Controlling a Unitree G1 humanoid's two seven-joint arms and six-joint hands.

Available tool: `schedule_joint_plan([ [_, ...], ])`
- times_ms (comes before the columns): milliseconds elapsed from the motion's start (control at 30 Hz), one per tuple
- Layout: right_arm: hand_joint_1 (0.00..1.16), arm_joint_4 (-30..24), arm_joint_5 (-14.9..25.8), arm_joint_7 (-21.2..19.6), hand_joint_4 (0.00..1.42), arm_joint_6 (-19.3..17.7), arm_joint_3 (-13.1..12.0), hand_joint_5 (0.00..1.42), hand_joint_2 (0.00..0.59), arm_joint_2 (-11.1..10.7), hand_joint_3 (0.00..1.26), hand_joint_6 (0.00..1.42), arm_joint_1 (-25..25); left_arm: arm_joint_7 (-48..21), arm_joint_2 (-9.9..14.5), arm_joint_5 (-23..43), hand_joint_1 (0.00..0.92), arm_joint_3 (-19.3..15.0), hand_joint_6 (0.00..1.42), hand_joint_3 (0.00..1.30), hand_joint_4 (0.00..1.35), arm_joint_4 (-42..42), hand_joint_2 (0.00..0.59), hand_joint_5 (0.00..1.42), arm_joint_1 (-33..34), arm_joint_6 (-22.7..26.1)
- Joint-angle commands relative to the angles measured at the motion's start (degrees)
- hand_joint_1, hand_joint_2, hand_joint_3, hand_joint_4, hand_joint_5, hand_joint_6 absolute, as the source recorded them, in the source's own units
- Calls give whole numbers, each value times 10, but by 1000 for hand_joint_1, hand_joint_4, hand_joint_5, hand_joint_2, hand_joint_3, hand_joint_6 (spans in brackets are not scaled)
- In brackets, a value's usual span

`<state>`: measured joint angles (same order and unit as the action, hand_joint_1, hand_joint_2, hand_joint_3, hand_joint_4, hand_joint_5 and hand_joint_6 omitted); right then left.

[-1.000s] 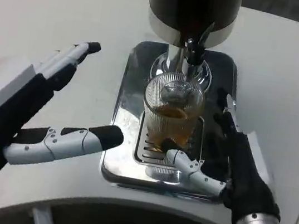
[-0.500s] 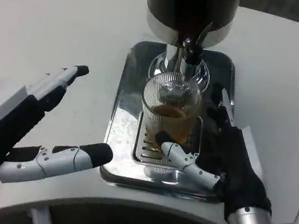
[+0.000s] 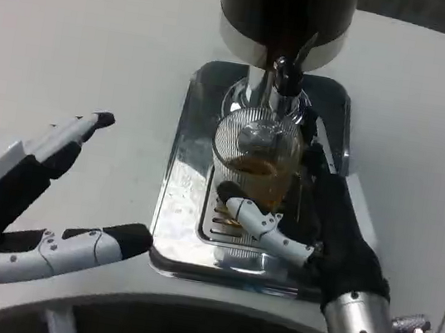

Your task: Grasp the cup under the faucet to collect the drink, then remove the cup.

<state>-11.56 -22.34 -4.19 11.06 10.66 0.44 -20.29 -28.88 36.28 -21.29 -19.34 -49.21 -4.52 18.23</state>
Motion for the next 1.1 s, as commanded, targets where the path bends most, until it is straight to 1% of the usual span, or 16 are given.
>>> schedule_joint_plan([
  [33, 757, 15, -1, -8, 31, -1, 4, 86, 229, 8, 0, 80, -13, -10, 10, -5, 0, -10, 141, 39, 0, -8, 23, 2, -11, 3],
  [167, 757, 29, -2, -10, 31, -1, 5, 86, 229, 10, 0, 80, -22, -12, 14, -5, 0, -11, 141, 39, 0, -3, 23, 2, -15, 0],
  [567, 767, 68, -11, -45, 34, -2, 8, 99, 233, 24, 0, 93, -30, -9, 27, -9, 0, 4, 141, 39, 0, 17, 23, 2, -13, -7],
  [767, 769, 80, -19, -73, 44, 2, 11, 110, 234, 36, 0, 95, -33, -11, 33, -11, 0, 13, 141, 39, 0, 27, 23, 2, -9, -9],
  [1100, 771, 100, -36, -97, 62, 15, 19, 124, 234, 57, 4, 96, -43, -15, 40, -19, 0, 23, 141, 39, 0, 32, 23, 2, -11, -3],
])
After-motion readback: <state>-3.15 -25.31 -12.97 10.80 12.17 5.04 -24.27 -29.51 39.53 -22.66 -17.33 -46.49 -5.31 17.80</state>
